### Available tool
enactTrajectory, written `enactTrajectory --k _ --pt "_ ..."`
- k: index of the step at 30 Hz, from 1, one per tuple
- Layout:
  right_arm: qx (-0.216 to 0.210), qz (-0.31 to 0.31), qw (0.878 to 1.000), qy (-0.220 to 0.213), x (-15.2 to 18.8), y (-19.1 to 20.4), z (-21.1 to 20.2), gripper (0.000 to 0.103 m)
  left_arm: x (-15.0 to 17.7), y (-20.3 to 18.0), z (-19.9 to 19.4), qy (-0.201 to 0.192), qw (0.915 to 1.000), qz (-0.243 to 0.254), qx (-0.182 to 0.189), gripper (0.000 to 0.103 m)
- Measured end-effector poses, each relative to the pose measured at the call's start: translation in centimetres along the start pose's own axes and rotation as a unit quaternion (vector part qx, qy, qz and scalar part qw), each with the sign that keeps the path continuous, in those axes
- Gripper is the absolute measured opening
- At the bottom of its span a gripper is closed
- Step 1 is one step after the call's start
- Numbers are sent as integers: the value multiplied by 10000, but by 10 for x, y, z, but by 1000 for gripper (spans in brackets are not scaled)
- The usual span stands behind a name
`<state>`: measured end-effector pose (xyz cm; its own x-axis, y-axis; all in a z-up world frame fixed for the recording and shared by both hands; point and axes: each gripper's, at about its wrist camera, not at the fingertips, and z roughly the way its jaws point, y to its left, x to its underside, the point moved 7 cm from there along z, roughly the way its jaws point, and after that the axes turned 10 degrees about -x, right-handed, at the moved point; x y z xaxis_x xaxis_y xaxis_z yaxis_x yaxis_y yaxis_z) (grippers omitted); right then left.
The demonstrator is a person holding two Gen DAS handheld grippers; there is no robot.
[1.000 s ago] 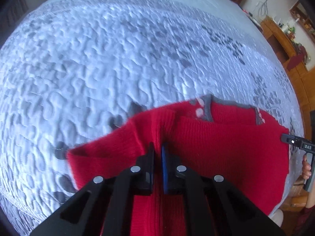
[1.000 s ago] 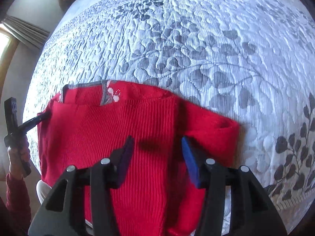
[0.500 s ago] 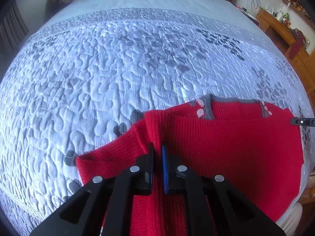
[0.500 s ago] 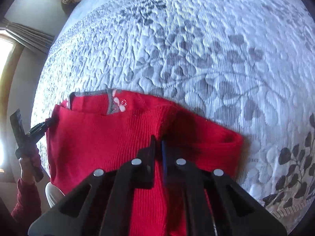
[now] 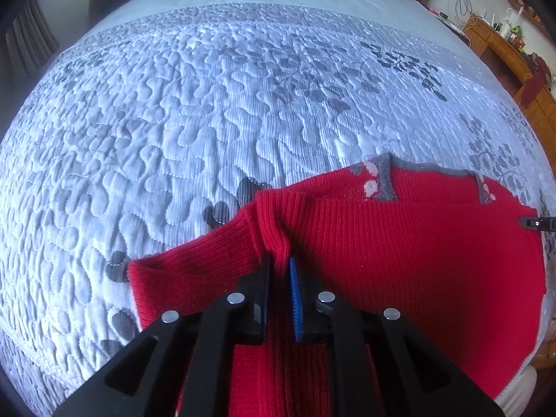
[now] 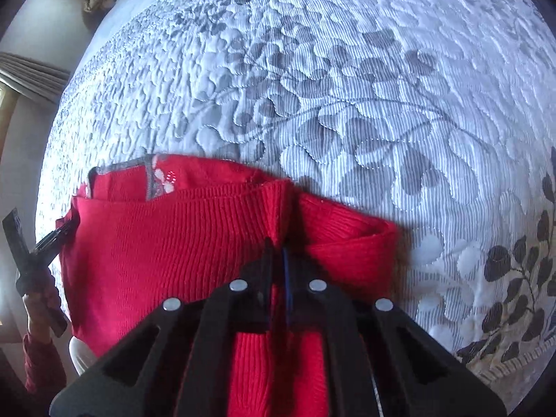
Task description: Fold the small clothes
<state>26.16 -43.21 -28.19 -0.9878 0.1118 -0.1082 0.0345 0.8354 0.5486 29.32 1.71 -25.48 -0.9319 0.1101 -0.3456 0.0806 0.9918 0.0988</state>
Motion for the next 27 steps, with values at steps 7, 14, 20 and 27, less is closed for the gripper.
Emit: enactTrajectory --k 7,14,20,27 --pt "186 -422 9983 -354 43 26 -67 38 11 -8 -80 -388 9992 -14 12 42" --pt "270 -143 9995 -89 104 14 -67 54 45 -64 -85 -123 9992 163 351 46" --pt "-34 192 9998 -32 122 -2 -50 60 65 -87 -65 43 9994 284 190 46" --pt "-230 435 9988 -14 121 -10 -35 60 68 -86 -45 182 9992 277 215 47"
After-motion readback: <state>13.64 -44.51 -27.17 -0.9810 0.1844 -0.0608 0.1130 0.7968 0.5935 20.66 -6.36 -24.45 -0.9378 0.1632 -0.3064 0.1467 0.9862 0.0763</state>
